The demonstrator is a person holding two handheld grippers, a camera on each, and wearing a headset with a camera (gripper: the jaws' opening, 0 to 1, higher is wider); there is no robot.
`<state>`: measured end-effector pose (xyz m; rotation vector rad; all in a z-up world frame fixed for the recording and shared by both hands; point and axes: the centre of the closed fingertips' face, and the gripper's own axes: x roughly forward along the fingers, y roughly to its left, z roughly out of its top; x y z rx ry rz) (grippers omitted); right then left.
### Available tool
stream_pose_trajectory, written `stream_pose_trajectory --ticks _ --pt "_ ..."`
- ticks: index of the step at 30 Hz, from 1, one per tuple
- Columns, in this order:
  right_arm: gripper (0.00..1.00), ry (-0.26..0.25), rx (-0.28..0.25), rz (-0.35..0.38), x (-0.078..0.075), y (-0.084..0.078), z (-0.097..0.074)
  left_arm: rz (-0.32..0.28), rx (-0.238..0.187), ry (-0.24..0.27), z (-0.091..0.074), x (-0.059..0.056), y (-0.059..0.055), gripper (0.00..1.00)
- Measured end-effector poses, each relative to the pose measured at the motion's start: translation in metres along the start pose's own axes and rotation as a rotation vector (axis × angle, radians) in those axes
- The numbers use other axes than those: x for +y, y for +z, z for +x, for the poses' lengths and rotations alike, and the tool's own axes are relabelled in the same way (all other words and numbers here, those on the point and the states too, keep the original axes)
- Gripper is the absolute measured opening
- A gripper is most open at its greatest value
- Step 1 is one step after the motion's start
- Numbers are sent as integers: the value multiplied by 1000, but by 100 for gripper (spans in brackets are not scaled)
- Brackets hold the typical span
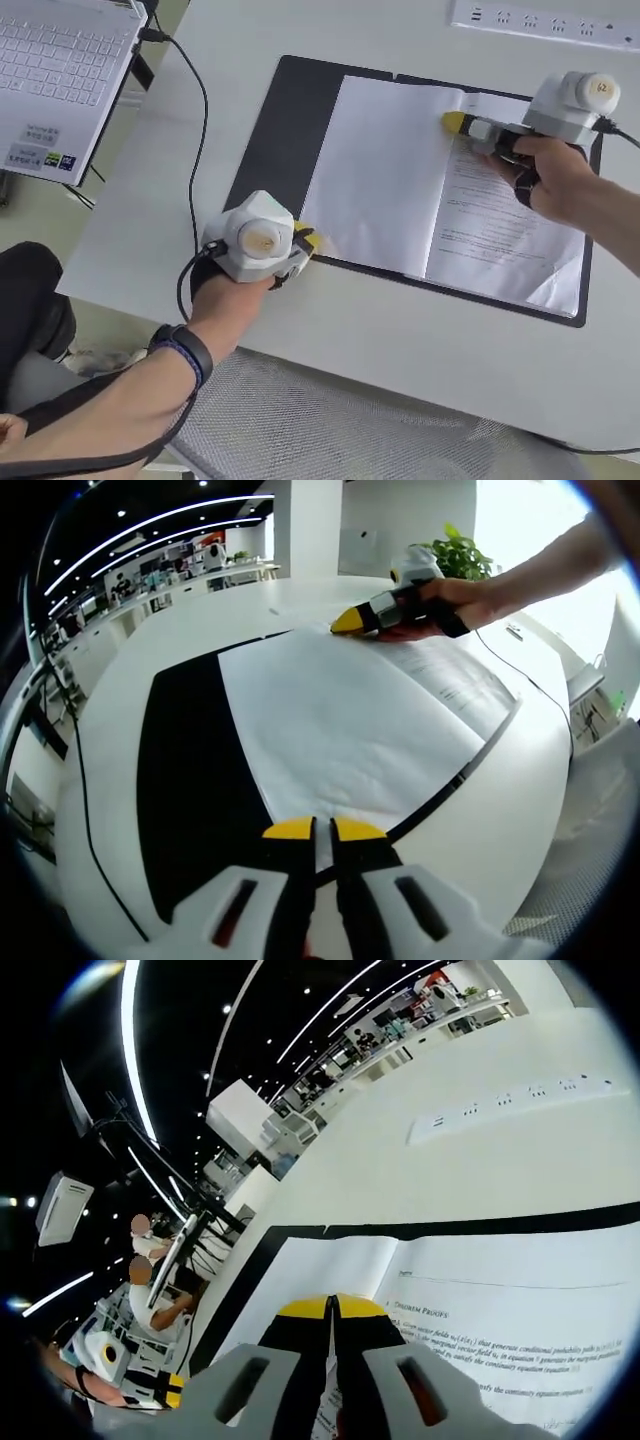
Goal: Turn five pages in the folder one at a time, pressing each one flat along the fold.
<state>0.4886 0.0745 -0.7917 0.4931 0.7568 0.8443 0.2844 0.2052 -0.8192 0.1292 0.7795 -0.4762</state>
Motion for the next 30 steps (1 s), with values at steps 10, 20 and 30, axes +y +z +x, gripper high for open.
stream_pose_trajectory --ticks 10,20,30 --pt "0 -38 -40 45 -20 27 18 -4 4 2 -6 -4 4 4" --pt "0 -54 -58 51 -41 39 30 -10 5 4 -8 -4 6 3" --pt "0 -4 -39 1 -28 18 18 -14 7 5 -11 -5 9 2"
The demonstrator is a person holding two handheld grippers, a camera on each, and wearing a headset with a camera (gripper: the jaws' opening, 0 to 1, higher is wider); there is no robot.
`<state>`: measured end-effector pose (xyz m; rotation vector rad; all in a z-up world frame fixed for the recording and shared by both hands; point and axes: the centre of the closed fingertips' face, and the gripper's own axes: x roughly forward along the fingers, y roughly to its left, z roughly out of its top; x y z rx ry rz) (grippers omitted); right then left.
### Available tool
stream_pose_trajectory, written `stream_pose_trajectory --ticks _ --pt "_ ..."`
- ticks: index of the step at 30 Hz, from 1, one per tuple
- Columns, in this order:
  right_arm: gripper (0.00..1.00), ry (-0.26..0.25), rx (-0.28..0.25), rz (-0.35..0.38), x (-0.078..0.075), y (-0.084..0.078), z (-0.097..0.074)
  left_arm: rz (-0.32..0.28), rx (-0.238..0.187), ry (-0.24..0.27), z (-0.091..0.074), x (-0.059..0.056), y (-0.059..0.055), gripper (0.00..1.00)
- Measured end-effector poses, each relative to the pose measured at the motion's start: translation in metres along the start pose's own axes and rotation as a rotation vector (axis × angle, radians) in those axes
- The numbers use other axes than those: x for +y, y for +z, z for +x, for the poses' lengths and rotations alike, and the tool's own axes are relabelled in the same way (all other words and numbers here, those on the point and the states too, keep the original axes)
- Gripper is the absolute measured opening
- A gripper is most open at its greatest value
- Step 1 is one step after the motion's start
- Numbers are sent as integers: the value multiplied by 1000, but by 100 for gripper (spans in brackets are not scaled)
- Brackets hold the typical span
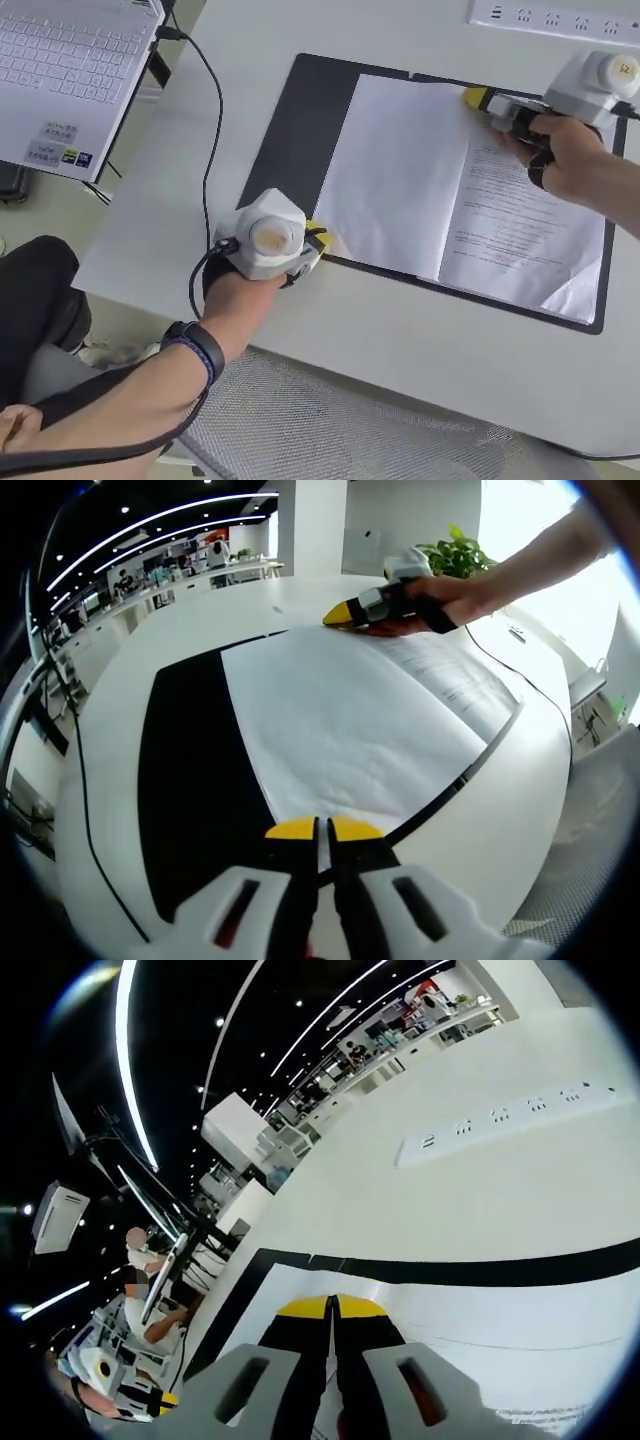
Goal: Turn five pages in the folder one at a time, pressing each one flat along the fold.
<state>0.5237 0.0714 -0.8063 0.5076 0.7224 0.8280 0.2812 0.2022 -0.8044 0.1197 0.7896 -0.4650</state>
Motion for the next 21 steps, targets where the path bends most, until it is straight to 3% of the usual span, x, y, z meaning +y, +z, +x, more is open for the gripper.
stream_pose_trajectory --ticks 7,9,11,19,21 --pt "0 34 20 -16 20 -23 -18 1 3 -3 -3 -3 1 4" --pt "0 49 30 -36 36 -34 -26 3 4 -4 -3 -4 2 4" --pt "0 67 39 -43 33 -30 -24 0 4 -3 -4 -5 2 4" --pt "0 96 60 -44 61 -64 -45 3 2 -5 -2 -2 0 4" --pt "0 100 61 -43 59 -65 -46 6 3 -12 -1 -3 0 5"
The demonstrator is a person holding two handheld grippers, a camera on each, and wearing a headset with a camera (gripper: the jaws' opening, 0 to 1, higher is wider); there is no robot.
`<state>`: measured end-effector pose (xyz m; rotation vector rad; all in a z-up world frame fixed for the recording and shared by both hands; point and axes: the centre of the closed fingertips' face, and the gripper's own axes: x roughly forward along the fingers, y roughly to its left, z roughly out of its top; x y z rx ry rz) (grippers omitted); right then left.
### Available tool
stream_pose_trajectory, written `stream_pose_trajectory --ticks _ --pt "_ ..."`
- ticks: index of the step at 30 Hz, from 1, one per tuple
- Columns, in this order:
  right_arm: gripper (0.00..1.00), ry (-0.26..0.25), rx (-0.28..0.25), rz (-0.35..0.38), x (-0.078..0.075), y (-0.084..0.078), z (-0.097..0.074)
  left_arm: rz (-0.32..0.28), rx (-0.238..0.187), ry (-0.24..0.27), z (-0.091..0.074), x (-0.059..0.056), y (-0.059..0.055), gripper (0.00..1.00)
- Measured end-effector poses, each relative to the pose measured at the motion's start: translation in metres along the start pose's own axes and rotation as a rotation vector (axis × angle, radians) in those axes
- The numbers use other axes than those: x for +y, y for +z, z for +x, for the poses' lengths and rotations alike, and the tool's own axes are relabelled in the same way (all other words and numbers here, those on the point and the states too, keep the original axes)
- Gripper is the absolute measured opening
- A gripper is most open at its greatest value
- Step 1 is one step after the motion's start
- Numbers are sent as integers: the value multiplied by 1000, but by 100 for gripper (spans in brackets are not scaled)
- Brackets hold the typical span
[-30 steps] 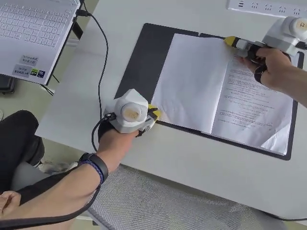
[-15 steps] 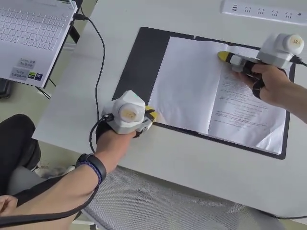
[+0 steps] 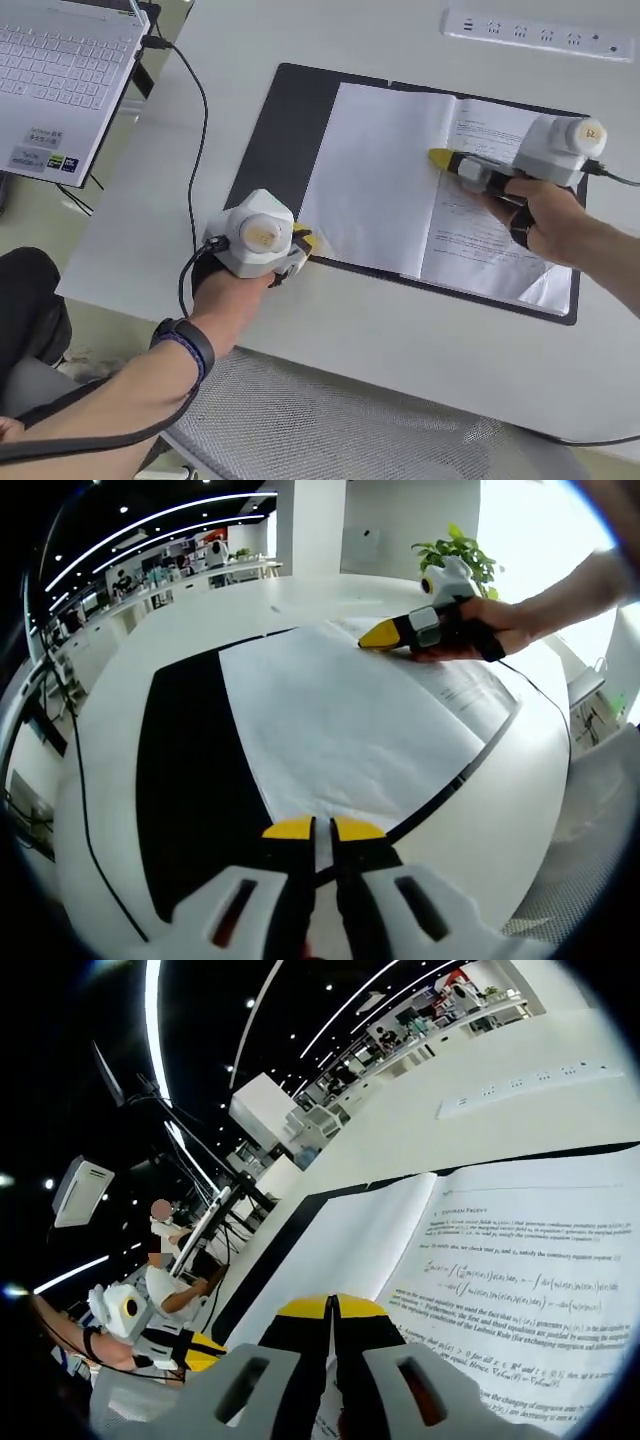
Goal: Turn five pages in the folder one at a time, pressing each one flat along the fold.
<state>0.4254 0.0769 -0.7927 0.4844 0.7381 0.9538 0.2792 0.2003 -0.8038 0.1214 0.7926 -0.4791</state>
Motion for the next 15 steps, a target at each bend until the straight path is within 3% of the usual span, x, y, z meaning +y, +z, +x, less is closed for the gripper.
stream_pose_trajectory --ticks 4,9,15 --pt "0 15 -10 13 15 -15 -11 3 -2 -3 1 0 -1 6" --pt "0 53 35 -2 37 -42 -21 8 -3 -9 2 -1 -2 8" --pt "0 76 47 16 53 -64 -34 19 -4 -15 4 0 -3 8"
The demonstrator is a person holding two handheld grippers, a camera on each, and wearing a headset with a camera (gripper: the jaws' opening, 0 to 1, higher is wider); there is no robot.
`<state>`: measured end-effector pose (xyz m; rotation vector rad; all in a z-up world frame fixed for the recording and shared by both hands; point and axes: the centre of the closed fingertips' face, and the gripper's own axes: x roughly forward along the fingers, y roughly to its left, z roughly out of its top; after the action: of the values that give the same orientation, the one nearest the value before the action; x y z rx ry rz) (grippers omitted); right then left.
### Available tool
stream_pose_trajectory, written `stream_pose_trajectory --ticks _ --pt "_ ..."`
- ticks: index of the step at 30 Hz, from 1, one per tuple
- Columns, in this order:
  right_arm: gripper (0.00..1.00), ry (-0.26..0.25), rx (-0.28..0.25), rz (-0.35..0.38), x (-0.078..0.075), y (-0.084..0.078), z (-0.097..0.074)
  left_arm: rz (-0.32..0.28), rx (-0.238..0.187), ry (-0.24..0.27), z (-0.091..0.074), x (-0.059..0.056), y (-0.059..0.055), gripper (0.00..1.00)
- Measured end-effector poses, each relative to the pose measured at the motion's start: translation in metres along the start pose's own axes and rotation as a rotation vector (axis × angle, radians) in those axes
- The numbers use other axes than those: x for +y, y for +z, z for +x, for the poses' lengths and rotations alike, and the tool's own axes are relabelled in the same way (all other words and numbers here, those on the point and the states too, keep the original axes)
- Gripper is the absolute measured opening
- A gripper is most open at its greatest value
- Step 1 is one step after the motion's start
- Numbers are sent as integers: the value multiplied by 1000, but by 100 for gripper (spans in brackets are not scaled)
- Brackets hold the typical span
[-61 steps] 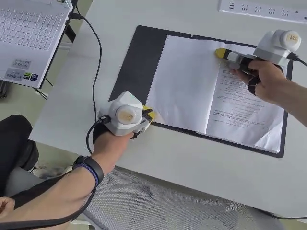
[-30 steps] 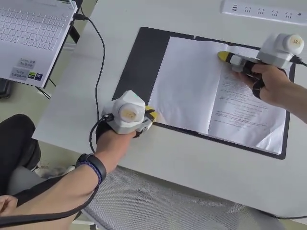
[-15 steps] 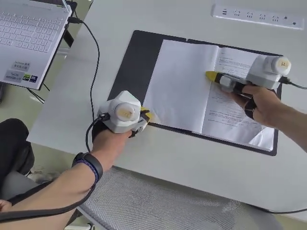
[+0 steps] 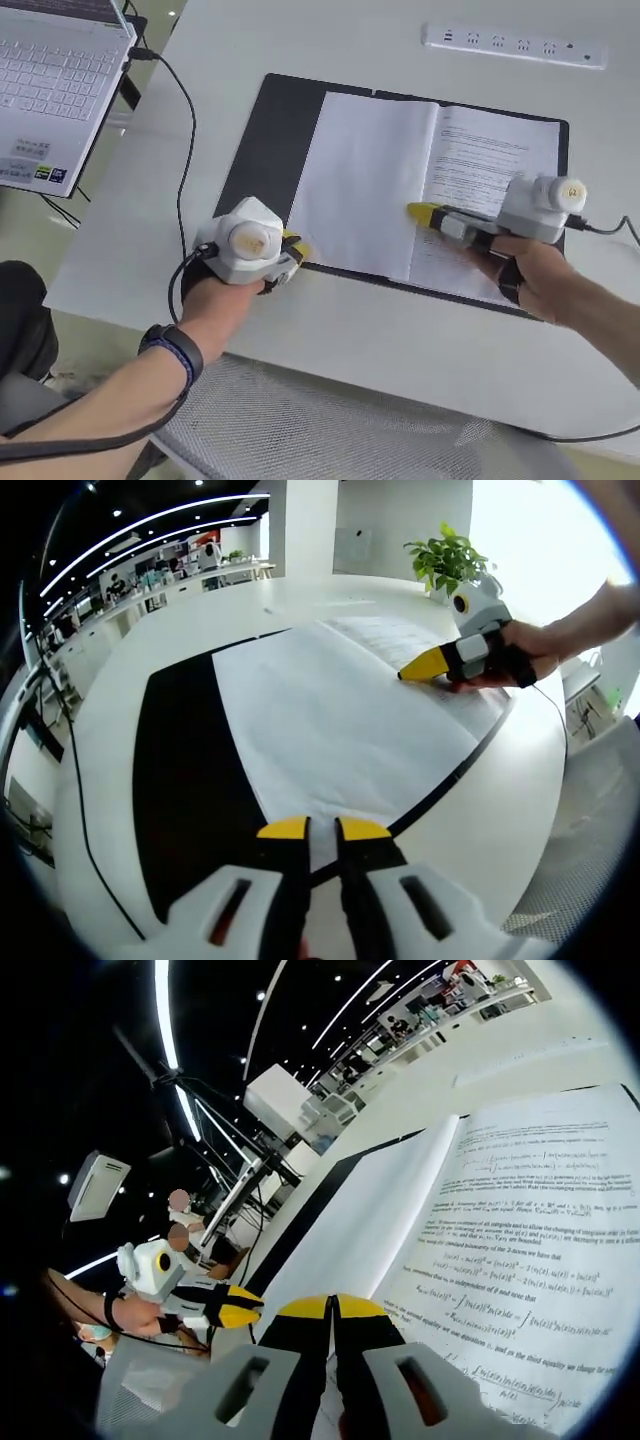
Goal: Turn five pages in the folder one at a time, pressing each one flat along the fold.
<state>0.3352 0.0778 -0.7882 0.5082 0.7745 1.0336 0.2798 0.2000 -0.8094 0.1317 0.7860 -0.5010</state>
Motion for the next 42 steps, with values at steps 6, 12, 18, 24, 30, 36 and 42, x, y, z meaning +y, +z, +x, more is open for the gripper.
stream_pose_trajectory --ticks 6,12,18,24,30,36,42 --pt "0 26 54 -23 20 -26 -7 -4 -6 0 4 3 -3 8" --pt "0 49 98 -27 38 -51 -14 -8 -8 8 9 7 -5 7" --pt "0 43 82 6 43 -62 -20 -28 -23 19 9 9 -5 4" --pt "0 25 85 5 42 -64 -20 -23 -22 16 8 5 -4 6" --pt "0 17 84 9 42 -64 -21 -10 -16 9 7 5 -5 7" --pt "0 7 90 8 43 -65 -21 -1 -7 4 7 4 -5 7" --pt "0 -11 101 -4 37 -66 -22 0 -3 3 7 3 -5 7"
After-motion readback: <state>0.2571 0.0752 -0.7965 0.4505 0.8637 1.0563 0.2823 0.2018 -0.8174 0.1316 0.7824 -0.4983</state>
